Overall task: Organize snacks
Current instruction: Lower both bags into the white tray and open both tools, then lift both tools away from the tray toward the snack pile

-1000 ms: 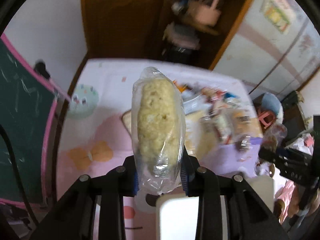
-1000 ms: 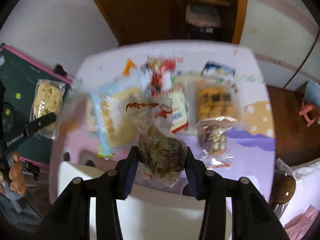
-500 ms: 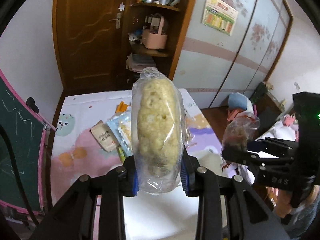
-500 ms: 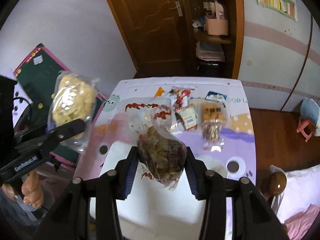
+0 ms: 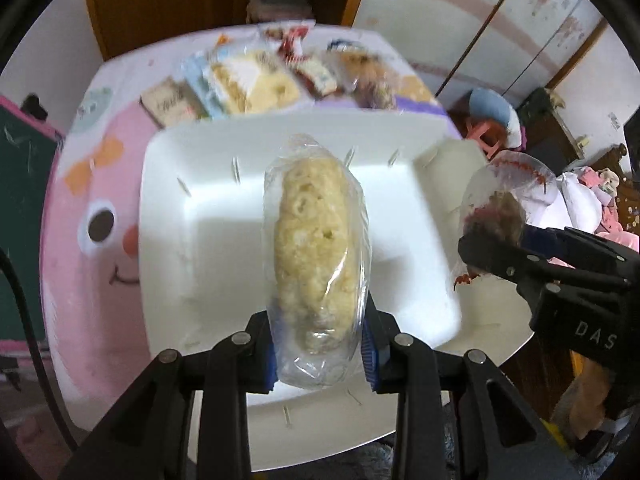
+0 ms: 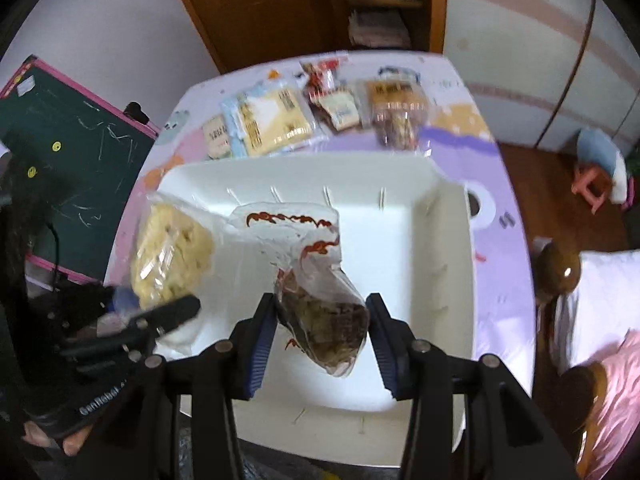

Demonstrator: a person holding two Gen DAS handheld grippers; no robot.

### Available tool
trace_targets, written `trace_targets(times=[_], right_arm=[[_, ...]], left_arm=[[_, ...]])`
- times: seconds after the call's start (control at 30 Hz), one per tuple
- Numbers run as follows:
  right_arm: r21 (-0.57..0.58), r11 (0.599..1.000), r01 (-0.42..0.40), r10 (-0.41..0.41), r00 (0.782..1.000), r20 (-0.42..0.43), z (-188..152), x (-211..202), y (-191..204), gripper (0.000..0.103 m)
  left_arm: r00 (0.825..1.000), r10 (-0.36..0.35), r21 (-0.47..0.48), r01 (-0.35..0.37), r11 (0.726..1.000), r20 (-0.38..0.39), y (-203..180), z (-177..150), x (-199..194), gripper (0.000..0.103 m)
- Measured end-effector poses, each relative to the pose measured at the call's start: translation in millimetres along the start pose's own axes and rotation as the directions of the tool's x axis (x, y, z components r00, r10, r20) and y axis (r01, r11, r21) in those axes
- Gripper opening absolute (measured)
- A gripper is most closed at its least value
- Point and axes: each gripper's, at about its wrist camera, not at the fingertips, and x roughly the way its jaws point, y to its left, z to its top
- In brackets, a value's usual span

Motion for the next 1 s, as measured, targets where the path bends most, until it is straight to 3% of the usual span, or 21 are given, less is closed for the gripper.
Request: trace_targets(times=[0.13,0.2,0.23,0.27,0.33,0.47,1.0], right_arm=[[0.014,1.0,0.002,-0.001,0.999,-0.041,-5,14,1,0.047],[0.018,1.0,0.009,-0.008,0.998,-0.06,-6,16,3,0.047],[0.018,1.0,0.014,-0.013,0.998,-0.062,-6,17,4,0.047],[0.016,1.0,0.02,-0.019,0.998,-0.06,-5,17,5,0.047],[0.009,0.999,0.034,-0.033,0.998,-0.06,-3,17,6,0.048],[0.001,0.999,0.043,-0.043,0.997,-0.059,-3,16,7,0.06],[0.001,0.999,0.032,-0.032,0.996,-0.085,-6,22,9,0.06]], left_arm=[[1.0,0.012,-0.018,-0.012,1.0,-0.009,5,1,3,0.031],[0.999,0.031,-0.021,-0.031,0.999,-0.01,6,1,2,0.036],[0.999,0.039,-0.023,-0.039,0.999,-0.013,4,2,2,0.048],[0.999,0.046,-0.025,-0.046,0.999,-0.015,6,3,3,0.067],[0.998,0.057,-0.029,-0.057,0.998,-0.006,8,4,4,0.082],[0.998,0.059,-0.033,-0.058,0.998,0.012,11,4,0,0.082],[0.997,0.076,-0.039,-0.076,0.996,0.011,12,3,0,0.082]])
